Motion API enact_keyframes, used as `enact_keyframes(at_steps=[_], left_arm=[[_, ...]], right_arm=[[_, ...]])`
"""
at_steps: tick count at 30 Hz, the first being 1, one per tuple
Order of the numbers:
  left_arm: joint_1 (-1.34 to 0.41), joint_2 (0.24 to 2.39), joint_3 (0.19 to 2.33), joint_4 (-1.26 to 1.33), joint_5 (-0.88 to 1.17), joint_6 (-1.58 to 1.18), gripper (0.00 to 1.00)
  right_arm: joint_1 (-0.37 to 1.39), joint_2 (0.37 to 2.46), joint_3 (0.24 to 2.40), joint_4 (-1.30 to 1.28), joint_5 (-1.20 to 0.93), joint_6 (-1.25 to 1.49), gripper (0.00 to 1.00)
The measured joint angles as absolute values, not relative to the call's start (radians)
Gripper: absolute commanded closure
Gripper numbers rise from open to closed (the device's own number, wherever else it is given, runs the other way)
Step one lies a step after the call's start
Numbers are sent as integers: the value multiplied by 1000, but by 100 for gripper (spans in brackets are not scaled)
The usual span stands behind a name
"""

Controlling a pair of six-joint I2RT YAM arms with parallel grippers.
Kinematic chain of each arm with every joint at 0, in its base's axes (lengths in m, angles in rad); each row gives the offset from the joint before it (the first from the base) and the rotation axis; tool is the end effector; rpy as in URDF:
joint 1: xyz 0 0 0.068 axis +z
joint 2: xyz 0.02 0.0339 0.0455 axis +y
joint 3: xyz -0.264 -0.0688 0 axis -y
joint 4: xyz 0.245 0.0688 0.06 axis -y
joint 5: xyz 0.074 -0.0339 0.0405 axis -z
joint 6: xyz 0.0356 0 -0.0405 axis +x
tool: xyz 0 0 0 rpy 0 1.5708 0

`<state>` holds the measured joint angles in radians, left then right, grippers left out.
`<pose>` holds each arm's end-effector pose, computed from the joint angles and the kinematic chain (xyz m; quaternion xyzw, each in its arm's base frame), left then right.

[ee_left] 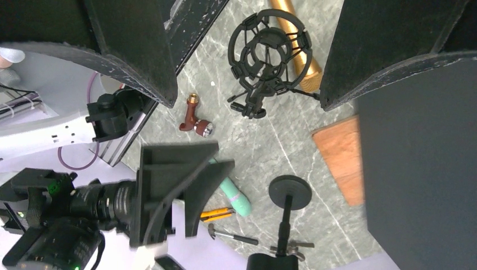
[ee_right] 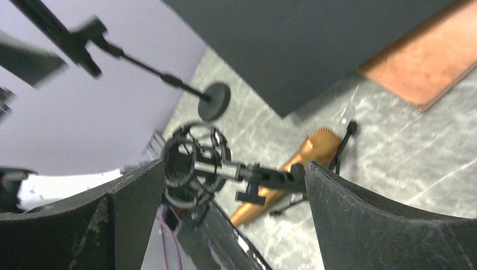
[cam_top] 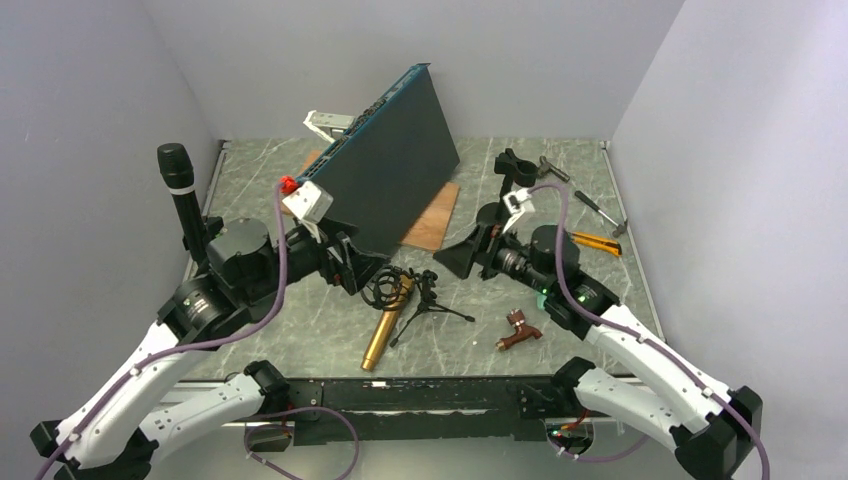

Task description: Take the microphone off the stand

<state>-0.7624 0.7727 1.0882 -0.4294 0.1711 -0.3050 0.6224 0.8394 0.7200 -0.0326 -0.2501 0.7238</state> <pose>0.1069 -0.1105 0.4185 0.2240 0.7112 -0.3923 0.5386 0.1584 0.1245 0.3239 -0.0430 0.7560 0.4769 0.4463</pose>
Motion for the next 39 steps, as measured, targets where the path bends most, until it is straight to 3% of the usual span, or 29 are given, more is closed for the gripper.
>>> enact_keyframes(at_steps=[6,14,22,30,34,39], left_arm=[[-762,782,1243,-585,133,-238,1],[-762,764,1481,-774,9,-133,1],[-762,662,1426,-825,-105,-115,1],[-762,665,1365,-847,-177,-116,1],[-762,663,1360,-869,-220,-116,1],[-762,650,1357,-907,-264,-121,1]], right_arm=[[820,870,751,-131,-144,622,5],[886,902,810,-131,-55,540,5],[910,889,753,-161,56,466,4],[973,826,473,-110,128,470,4],[1048,897,344,35,187,479,5],[1161,1077,327,231,336,447,5]])
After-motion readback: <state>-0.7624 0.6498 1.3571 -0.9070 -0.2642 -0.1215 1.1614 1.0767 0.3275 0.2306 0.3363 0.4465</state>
